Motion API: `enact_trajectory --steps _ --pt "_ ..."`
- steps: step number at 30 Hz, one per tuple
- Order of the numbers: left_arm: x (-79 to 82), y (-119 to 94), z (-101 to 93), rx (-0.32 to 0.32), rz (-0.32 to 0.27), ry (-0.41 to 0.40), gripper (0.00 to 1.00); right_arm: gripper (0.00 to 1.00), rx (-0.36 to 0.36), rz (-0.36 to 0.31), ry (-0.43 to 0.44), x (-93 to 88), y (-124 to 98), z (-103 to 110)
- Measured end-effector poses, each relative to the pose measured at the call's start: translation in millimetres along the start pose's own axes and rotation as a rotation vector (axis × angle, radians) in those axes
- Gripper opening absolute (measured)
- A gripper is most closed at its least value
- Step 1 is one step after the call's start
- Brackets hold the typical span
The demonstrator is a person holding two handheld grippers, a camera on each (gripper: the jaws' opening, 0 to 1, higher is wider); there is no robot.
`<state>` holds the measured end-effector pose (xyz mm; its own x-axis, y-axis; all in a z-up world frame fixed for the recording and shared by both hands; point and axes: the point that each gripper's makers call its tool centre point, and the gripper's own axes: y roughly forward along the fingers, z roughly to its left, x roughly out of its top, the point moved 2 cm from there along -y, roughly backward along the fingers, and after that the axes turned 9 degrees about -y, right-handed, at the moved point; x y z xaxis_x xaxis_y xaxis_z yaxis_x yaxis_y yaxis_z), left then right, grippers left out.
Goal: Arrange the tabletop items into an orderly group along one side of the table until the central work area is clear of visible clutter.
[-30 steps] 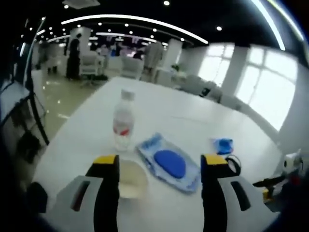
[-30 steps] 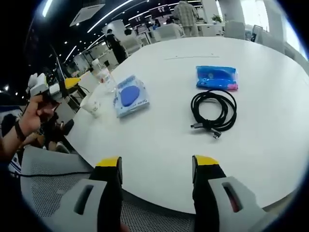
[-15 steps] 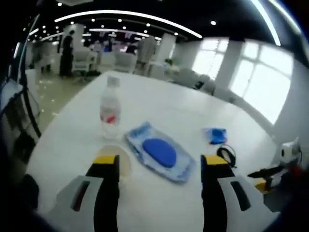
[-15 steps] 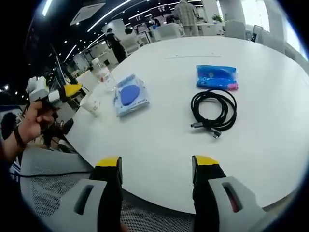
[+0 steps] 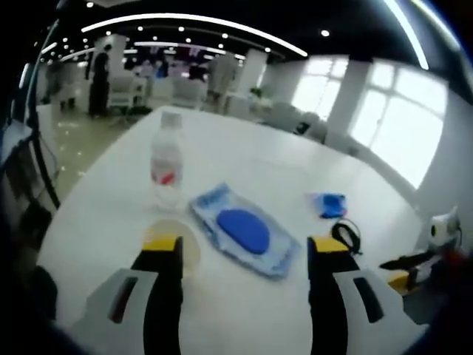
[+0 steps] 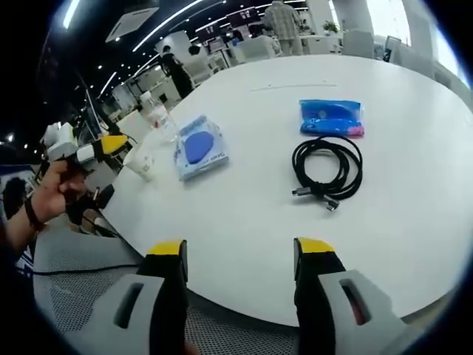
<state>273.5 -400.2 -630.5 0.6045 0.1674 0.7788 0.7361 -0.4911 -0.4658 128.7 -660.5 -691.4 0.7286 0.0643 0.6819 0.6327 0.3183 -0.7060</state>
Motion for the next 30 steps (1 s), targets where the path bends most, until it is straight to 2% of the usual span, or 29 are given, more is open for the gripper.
enact_trajectory --steps 23,30 --pt "-9.2 3 -10.9 -0.046 0.029 0.007 0.65 0.56 0.015 0.030 -0.014 -6.0 2 6" --pt "-11.6 3 -16.0 -0.060 0.041 0.032 0.64 0.56 0.044 0.042 -0.025 -7.2 4 14"
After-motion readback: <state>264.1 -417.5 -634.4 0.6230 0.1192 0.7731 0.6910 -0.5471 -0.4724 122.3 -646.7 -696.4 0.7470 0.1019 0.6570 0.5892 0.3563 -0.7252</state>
